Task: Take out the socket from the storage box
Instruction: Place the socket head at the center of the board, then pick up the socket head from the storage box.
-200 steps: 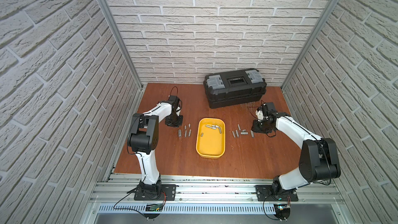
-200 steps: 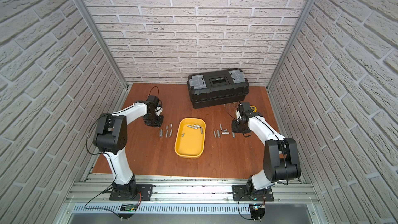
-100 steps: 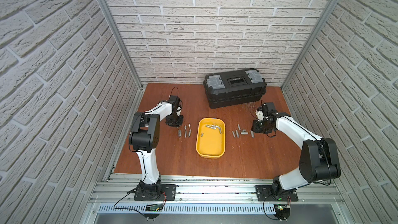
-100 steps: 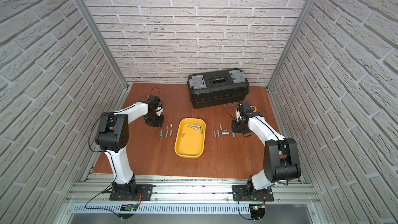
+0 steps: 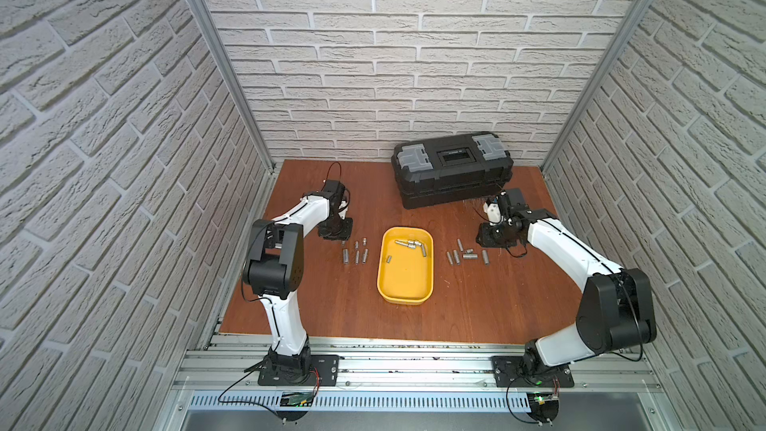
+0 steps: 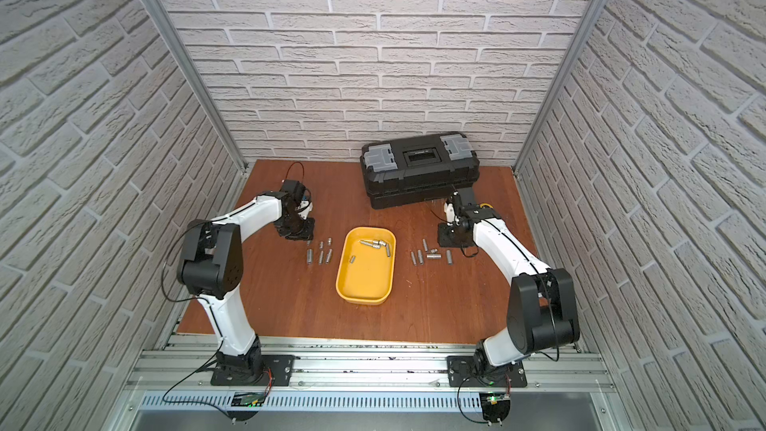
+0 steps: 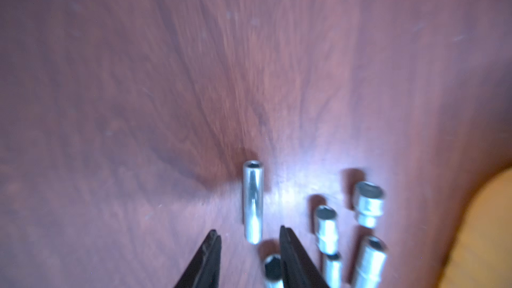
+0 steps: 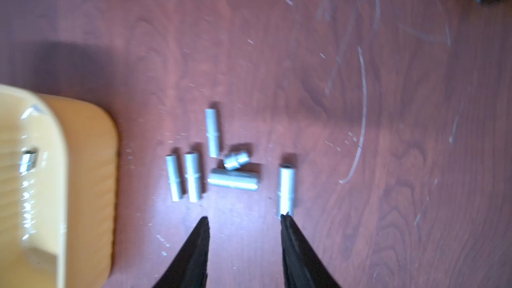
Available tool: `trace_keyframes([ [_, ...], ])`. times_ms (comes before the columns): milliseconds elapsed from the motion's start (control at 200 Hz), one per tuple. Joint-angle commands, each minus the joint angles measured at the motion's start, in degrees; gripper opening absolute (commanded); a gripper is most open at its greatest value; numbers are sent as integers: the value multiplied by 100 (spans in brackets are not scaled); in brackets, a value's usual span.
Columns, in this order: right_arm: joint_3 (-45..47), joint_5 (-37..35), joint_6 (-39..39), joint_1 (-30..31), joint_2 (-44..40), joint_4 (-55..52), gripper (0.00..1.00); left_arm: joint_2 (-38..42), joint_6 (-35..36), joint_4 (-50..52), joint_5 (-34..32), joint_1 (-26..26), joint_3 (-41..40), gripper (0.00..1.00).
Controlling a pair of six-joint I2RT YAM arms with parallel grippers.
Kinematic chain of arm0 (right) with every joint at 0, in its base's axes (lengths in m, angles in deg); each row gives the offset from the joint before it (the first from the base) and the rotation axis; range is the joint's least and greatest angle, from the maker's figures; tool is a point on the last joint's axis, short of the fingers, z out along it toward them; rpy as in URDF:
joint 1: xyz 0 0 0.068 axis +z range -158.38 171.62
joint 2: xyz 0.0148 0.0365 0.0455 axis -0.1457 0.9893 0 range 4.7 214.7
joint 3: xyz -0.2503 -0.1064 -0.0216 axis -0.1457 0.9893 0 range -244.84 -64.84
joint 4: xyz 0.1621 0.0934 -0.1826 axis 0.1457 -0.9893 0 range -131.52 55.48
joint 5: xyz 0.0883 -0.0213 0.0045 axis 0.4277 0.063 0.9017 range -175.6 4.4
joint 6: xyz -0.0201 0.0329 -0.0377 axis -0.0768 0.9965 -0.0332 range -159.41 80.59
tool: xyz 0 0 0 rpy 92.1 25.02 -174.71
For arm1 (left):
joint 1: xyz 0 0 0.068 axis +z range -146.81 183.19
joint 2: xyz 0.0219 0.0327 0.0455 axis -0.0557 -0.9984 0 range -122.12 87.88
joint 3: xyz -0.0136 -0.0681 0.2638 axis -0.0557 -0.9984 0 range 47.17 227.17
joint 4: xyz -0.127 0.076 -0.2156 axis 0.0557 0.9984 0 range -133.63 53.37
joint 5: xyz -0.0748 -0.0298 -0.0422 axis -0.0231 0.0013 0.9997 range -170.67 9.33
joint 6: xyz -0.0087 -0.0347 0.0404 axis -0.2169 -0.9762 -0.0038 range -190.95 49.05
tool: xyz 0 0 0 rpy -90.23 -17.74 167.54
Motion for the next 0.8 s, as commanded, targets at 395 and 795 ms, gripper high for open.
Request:
trace_keyframes([
  [395, -1901, -395, -136, 2277, 1831, -5, 43, 1961, -734, -606, 76, -160, -1150, 40],
  [795, -2534, -619, 242, 2780, 2997, 84, 43, 2254, -1026, -894, 93, -241, -1814, 41],
])
